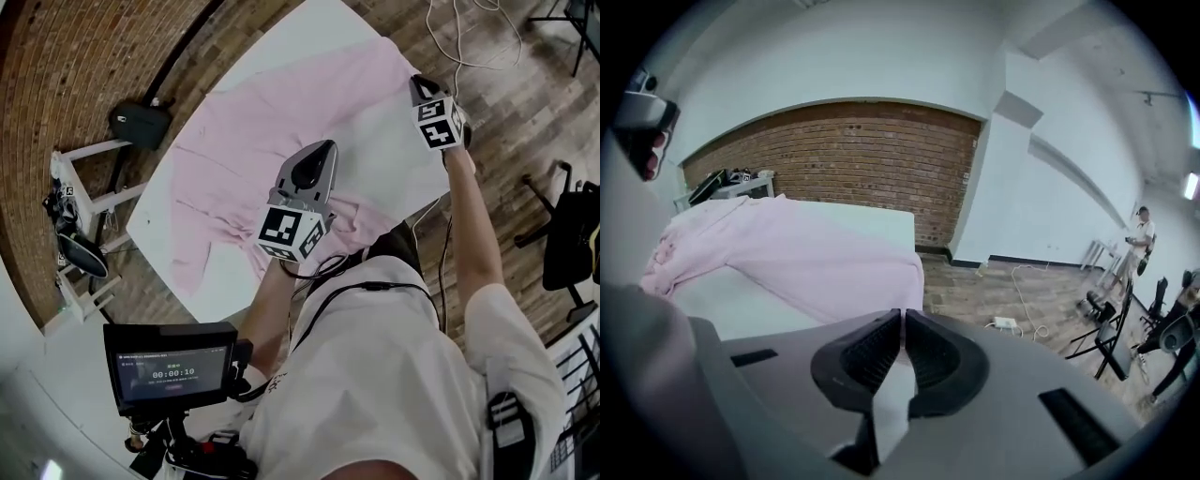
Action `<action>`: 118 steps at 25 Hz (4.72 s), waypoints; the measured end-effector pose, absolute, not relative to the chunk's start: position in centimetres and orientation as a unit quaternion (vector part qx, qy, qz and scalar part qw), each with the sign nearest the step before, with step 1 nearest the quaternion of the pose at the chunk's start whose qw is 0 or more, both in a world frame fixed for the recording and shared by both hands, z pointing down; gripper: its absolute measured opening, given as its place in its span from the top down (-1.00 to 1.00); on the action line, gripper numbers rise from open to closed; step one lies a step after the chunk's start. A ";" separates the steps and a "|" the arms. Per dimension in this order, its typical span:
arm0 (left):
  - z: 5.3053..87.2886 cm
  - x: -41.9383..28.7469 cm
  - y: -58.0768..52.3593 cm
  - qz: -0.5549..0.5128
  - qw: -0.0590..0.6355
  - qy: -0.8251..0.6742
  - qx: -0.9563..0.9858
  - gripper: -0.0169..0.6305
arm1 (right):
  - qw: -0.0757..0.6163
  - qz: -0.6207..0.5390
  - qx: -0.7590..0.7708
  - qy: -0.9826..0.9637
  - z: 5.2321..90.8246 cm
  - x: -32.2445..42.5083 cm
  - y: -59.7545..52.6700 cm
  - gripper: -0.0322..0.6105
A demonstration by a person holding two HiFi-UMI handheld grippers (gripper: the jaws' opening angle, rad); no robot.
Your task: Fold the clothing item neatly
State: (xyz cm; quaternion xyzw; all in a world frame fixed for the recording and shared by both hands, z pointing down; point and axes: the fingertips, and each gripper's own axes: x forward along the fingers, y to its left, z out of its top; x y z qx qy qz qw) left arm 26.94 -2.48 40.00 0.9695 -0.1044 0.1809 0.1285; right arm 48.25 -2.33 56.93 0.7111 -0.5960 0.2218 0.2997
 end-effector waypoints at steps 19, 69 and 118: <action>37.7 16.0 -4.9 0.134 0.139 -0.195 0.962 0.94 | 0.352 -0.023 0.654 -0.670 42.5 33.6 -12.0 0.83; 45.0 -16.7 -12.0 0.105 0.228 -0.398 0.883 0.94 | 0.374 0.089 0.410 -0.827 54.9 -3.0 -23.3 0.53; 55.5 -8.1 -21.4 0.212 0.230 -0.427 0.848 0.94 | 0.381 0.208 0.490 -0.756 58.9 13.4 -15.2 0.53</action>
